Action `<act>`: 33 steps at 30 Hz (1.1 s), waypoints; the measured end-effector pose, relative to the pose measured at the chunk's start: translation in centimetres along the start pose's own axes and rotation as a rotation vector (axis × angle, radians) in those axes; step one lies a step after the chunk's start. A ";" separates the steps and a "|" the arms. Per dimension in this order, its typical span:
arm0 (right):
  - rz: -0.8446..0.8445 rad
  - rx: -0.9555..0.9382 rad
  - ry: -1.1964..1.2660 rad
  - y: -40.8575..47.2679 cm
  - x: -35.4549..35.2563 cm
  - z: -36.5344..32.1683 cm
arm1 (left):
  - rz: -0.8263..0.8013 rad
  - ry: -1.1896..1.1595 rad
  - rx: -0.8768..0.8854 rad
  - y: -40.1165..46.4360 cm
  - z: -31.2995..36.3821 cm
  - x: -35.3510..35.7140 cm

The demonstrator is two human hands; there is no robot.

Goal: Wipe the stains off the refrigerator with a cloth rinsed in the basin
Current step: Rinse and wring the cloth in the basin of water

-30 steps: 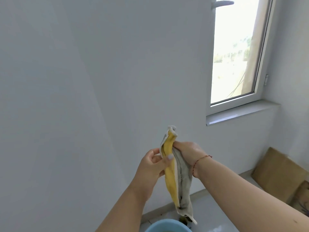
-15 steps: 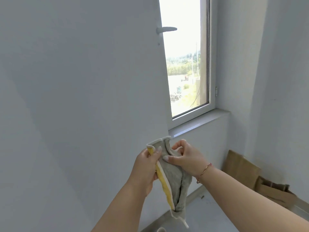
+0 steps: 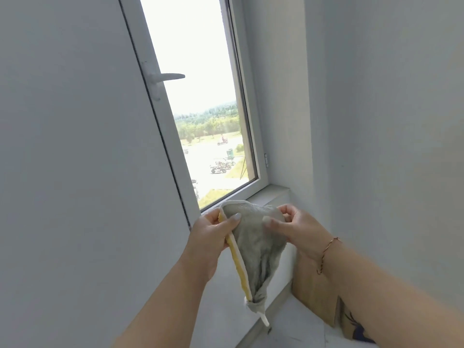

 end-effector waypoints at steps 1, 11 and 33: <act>0.013 -0.021 -0.046 0.0 -1.6 -0.3 | -0.034 -0.014 -0.001 1.4 0.1 1.4; -0.037 -0.136 0.245 0.1 -14.2 -2.2 | -0.408 -0.402 -0.062 10.6 -0.3 11.0; 0.330 -0.134 0.240 4.1 -26.5 -3.3 | -0.888 -0.629 -0.486 27.2 -4.3 23.0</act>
Point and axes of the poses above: each hand's wrist, its own y-axis towards the middle knuckle, its own x-axis out of the palm, z = x × y, the point moved 5 cm from there along y, towards the middle knuckle, and after that the axes turned 12 degrees about -z, right-handed, at the moved point
